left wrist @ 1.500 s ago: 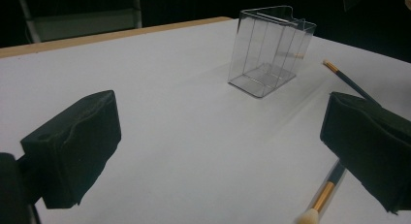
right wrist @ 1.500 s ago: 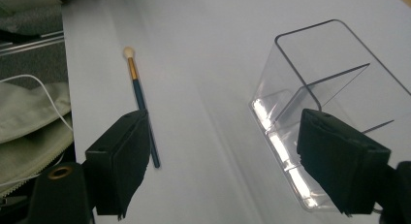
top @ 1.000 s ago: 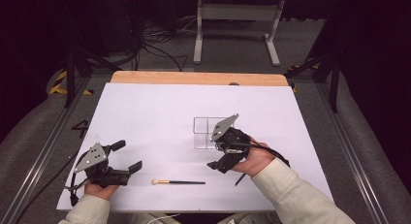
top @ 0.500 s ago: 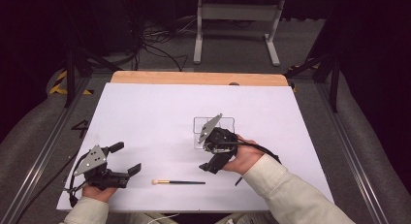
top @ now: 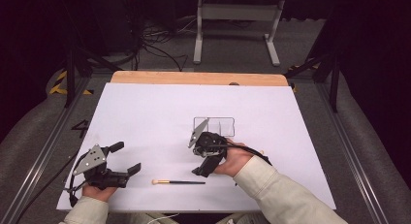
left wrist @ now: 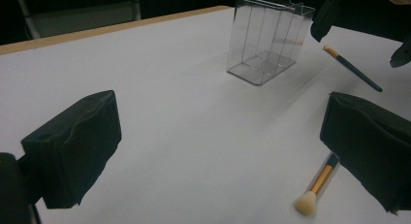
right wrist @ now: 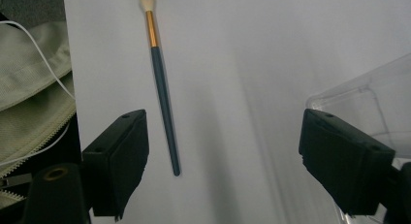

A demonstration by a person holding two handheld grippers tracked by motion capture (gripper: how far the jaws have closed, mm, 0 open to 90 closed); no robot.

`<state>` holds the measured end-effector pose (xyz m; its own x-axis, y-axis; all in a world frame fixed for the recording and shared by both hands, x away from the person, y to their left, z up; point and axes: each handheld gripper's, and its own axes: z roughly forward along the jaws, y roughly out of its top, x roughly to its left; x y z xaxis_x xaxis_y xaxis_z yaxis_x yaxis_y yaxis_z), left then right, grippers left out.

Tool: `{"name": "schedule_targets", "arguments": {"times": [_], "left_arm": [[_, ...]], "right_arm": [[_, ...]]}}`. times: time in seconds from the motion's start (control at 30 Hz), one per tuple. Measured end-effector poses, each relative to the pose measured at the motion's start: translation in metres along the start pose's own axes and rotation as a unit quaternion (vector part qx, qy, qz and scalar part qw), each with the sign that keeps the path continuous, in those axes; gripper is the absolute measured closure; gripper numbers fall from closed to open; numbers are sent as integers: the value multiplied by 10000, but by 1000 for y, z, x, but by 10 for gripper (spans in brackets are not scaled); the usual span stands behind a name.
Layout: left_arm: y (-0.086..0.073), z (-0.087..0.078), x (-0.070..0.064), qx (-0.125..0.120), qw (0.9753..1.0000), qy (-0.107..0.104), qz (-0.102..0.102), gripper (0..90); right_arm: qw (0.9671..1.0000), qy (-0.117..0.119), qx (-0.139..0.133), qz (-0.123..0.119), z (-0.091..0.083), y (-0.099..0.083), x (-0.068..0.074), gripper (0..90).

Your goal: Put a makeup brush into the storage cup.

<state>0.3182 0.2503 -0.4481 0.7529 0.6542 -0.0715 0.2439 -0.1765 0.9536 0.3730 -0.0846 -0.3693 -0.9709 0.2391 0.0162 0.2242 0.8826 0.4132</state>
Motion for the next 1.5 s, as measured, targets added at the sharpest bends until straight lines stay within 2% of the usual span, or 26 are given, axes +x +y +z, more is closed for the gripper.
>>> {"name": "schedule_targets", "arguments": {"times": [0.53,0.9,1.3,1.5], "left_arm": [[0,0,1,62,10000,-21,30,19],[-1,1,1,53,10000,-6,-3,19],[-1,2,2,74,10000,-20,13,21],[-1,2,2,91,10000,-14,33,21]], "right_arm": [[9998,165,123,-83,20,7,7,219],[9991,278,301,-124,36,8,13,287],[9973,416,556,-255,48,8,19,422],[9965,396,673,-301,56,11,22,453]]}}
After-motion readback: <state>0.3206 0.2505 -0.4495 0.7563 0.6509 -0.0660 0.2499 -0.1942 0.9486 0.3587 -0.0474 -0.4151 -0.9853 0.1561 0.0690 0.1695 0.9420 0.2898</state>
